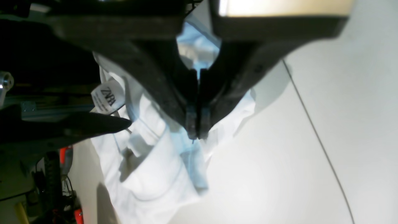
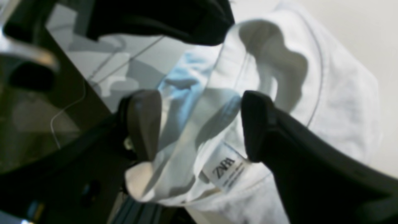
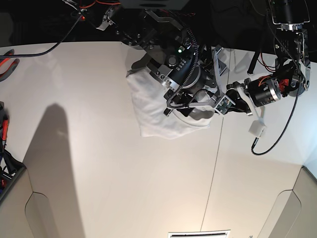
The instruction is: Layout the t-shirt on the table in an organized manner, then fold the t-shirt properly
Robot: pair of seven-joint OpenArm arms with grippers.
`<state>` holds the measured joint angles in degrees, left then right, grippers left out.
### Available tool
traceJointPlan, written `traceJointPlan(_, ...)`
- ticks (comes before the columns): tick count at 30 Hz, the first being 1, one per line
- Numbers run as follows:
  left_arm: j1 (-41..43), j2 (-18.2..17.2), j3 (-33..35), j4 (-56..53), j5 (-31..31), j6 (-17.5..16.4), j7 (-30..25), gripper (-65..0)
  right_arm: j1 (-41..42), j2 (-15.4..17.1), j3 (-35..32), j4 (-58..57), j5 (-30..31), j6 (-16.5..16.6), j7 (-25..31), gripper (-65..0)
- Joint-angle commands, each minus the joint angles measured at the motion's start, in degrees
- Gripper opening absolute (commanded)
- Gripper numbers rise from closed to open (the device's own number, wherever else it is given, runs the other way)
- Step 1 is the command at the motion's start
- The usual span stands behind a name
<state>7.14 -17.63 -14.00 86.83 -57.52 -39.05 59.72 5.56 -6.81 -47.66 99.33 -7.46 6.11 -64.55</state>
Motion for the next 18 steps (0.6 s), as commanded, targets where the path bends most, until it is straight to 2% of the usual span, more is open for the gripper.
traceJointPlan(1, -0.63, -0.63, -0.28, 0.81, -1.36, -0.95, -1.62, -65.0, 0.74, -0.83, -0.11, 1.33, -0.04, 0.15, 1.92, -25.1)
traceJointPlan(7, -1.66, -0.63, -0.66, 0.81, 0.42, -0.95, -2.97, -65.0, 0.79, -0.7, -0.09, 6.01, -3.65, -0.17, 4.83, -25.1)
traceJointPlan(14, -5.27, -0.63, -6.75, 0.81, 0.79, -0.95, -3.15, -65.0, 0.74, -0.66, 0.02, 9.33, -13.7, -7.15, 4.68, -25.1)
traceJointPlan(16, -6.21, -0.63, -8.94, 0.81, 0.42, -0.95, -3.37, -65.0, 0.74, -0.68, 0.55, 9.33, -18.18, -10.67, 4.04, -25.1)
traceJointPlan(18, -6.69, -0.63, -10.51, 0.81, -3.85, -0.95, -3.3, -65.0, 0.74, -0.68, 1.57, 9.33, -23.96, -15.63, 2.45, -25.1)
